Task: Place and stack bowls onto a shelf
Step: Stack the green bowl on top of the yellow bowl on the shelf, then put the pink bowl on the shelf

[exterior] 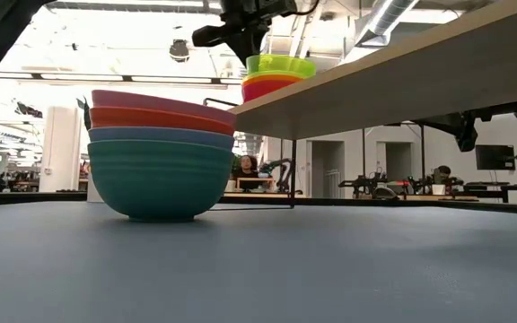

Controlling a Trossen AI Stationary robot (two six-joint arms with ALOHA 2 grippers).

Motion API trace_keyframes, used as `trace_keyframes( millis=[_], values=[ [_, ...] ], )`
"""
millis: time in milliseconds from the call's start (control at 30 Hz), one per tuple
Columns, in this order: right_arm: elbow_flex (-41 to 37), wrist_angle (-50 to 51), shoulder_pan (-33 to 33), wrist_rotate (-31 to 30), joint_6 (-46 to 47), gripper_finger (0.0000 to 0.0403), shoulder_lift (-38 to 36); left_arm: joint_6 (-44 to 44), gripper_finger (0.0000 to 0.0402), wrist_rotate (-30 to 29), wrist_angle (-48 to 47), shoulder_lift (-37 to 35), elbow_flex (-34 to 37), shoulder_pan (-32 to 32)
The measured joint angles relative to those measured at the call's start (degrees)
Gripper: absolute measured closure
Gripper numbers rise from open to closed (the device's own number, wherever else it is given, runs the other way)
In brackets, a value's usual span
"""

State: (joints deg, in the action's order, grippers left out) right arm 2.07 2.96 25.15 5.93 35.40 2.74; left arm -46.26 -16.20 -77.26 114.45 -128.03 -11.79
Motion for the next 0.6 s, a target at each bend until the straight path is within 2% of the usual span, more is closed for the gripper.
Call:
trace_keyframes(
  millis=[200,600],
  values=[
    [0.0,0.0,0.0,0.0,0.0,0.0158,0.0,1.3,0.037,0.4,0.3,0.0,0.0,0.0],
    [0.0,0.0,0.0,0.0,0.0,0.0158,0.0,6.7,0.0238,0.6,2.9,0.0,-0.6,-0.2]
  ],
)
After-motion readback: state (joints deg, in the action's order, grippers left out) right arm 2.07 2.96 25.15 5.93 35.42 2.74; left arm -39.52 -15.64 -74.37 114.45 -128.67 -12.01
